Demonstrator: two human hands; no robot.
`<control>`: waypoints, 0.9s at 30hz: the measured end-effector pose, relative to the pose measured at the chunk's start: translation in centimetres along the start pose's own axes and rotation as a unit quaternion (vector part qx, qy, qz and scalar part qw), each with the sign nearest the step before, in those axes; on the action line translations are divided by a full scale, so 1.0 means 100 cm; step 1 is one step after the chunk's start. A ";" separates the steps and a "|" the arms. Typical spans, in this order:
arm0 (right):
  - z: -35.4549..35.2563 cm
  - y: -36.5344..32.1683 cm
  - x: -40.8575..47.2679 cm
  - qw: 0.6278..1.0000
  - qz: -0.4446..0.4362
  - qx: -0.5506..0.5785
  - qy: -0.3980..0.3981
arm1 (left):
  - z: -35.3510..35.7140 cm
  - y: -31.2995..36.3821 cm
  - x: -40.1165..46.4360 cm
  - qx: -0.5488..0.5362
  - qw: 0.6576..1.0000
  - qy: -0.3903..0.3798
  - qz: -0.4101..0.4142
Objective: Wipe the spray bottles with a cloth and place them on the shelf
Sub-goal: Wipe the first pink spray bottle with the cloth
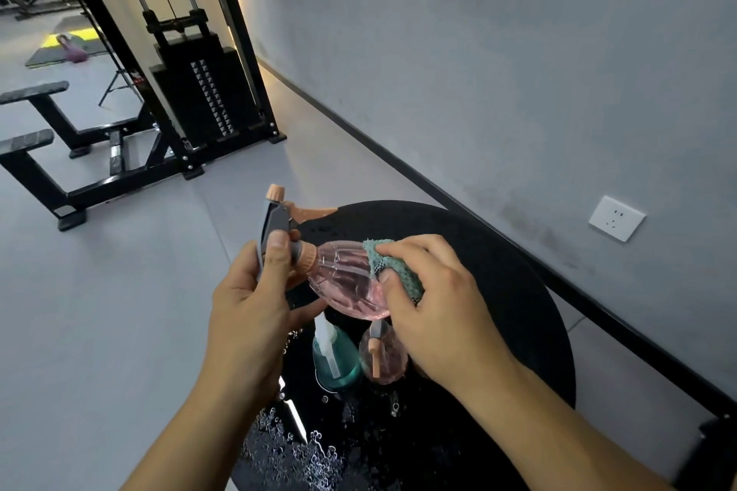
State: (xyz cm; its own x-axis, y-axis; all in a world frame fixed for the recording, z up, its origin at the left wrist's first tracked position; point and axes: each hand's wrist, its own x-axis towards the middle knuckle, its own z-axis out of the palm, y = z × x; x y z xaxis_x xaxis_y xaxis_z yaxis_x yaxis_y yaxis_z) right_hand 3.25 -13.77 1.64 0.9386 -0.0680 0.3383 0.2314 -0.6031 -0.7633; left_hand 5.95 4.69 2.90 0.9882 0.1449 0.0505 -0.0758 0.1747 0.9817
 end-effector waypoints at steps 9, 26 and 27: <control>0.000 -0.007 -0.002 0.999 -0.046 -0.004 -0.014 | 0.001 0.002 -0.002 0.008 1.000 -0.004 -0.010; 0.005 -0.005 -0.005 0.994 -0.028 0.103 -0.008 | -0.004 0.004 0.002 -0.135 0.980 0.044 -0.137; 0.005 -0.006 -0.005 0.995 -0.028 0.099 -0.014 | -0.006 0.005 0.003 -0.153 0.977 0.046 -0.144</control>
State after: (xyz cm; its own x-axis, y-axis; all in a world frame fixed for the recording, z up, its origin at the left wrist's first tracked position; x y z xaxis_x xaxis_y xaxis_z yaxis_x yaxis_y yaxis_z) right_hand 2.75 -12.95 1.61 0.9284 -0.0152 0.3712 0.3279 -0.4362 -0.8380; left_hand 6.17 5.37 3.26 0.9591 0.1319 -0.2504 0.1530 0.5025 0.8510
